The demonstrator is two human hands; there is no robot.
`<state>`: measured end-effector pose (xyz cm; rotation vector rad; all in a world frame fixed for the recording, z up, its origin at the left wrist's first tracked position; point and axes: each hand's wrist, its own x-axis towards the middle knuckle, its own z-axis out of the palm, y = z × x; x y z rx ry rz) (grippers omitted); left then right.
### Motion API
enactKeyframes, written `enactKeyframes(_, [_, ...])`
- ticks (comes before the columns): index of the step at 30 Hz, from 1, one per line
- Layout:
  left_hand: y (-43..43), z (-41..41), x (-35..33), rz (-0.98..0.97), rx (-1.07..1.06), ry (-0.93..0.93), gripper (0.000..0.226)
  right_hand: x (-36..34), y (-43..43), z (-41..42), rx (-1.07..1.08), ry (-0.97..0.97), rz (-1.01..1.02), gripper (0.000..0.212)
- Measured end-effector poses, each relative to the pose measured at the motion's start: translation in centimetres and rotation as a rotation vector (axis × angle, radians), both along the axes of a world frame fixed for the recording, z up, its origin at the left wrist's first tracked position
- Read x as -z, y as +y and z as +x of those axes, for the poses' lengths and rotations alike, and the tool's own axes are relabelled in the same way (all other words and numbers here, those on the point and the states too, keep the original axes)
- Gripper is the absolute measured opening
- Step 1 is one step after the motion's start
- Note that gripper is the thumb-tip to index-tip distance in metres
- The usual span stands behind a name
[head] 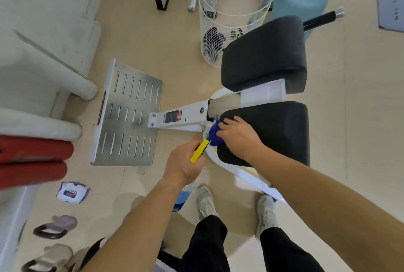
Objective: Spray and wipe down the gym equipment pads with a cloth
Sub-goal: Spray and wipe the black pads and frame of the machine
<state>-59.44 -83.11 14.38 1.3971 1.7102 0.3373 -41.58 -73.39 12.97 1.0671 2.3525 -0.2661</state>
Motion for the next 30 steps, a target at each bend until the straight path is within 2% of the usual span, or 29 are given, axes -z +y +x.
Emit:
enactKeyframes(3, [-0.1,0.3,-0.2,-0.005,0.016,-0.018,0.024,-1.2,-4.2,1.7,-0.125,0.033,-0.127,0.042])
enactKeyframes(5, [-0.1,0.7,-0.6,-0.002,0.042,-0.016,0.023,-2.3,-4.6,3.1,-0.108,0.049,-0.162,0.048])
enactKeyframes(8, [0.2,1.9,-1.1,-0.001,0.073,-0.016,0.019,-4.5,-2.6,6.2,0.022,0.152,-0.085,0.049])
enactKeyframes(11, [0.8,4.1,-2.1,0.011,0.131,-0.022,0.019,-6.9,-0.6,10.4,0.276,0.276,0.052,0.047])
enactKeyframes(14, [1.5,6.5,-3.1,0.020,0.196,-0.025,0.018,-7.8,-1.1,13.1,0.515,0.378,0.080,0.049])
enactKeyframes(18, [2.2,9.0,-4.1,0.022,0.270,-0.036,0.018,-7.8,-4.0,15.8,0.500,0.381,-0.011,0.054])
enactKeyframes(21, [2.3,10.4,-5.2,0.026,0.314,-0.032,0.017,-8.5,-5.9,17.7,0.511,0.413,-0.004,0.052])
enactKeyframes(25, [2.4,11.4,-6.0,0.042,0.358,-0.018,0.009,-9.9,-6.0,19.6,0.707,0.511,0.045,0.039])
enactKeyframes(30, [2.8,13.0,-6.6,0.046,0.378,0.018,0.012,-11.5,-4.1,22.5,0.981,0.590,0.150,0.025])
